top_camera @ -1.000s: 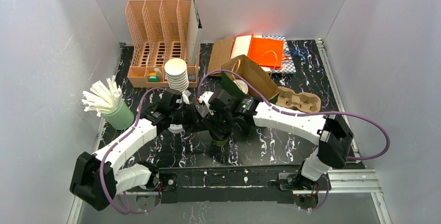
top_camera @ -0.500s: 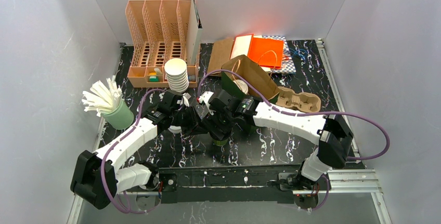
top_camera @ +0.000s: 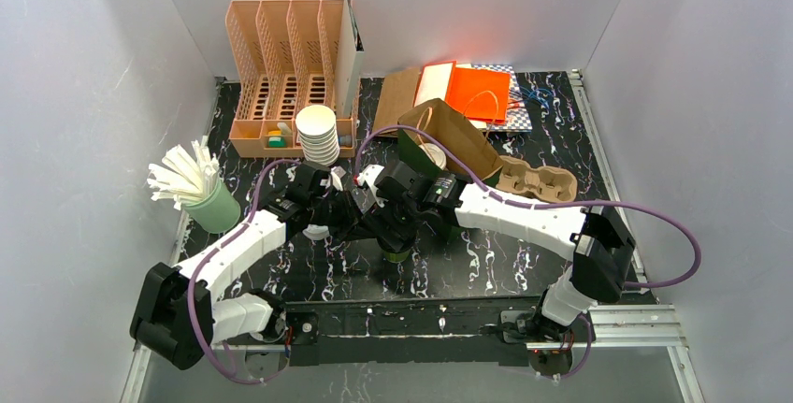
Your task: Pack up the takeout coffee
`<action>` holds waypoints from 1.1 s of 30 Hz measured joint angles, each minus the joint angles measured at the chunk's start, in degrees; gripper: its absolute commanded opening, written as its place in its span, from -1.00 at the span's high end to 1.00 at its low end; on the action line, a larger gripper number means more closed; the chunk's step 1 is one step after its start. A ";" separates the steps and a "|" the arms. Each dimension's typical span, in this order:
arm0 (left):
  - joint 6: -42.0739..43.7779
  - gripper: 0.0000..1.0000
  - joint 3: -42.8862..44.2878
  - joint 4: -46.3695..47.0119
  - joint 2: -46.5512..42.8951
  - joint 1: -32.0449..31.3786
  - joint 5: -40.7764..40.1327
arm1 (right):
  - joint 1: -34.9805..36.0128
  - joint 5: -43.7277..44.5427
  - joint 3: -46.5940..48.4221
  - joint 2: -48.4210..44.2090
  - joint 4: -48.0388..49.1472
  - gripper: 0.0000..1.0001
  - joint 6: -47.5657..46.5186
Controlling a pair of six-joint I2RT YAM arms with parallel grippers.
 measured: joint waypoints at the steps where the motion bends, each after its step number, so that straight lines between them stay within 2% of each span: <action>1: 0.00 0.98 -0.24 0.50 0.00 0.02 0.28 | 0.00 0.00 0.00 0.00 0.00 0.02 -0.04; 22: 1.53 1.00 -4.24 5.97 -1.07 0.87 2.34 | 0.00 -0.15 -1.18 0.26 0.90 0.02 -0.79; 24: 1.97 0.92 -3.98 5.46 -1.07 0.87 2.21 | 0.00 -0.13 -1.16 0.26 0.90 0.02 -0.79; 29: 3.91 0.49 -0.79 0.59 0.15 0.50 0.39 | 0.00 -0.11 0.48 0.63 -0.46 0.01 -0.76; 32: 5.22 0.36 2.36 -4.61 1.44 0.09 -2.01 | 0.00 -0.02 2.45 1.57 -2.29 -0.02 -0.66; 33: 5.77 0.33 3.72 -6.49 1.88 0.04 -3.02 | 0.00 0.11 2.93 1.95 -2.49 -0.09 -0.59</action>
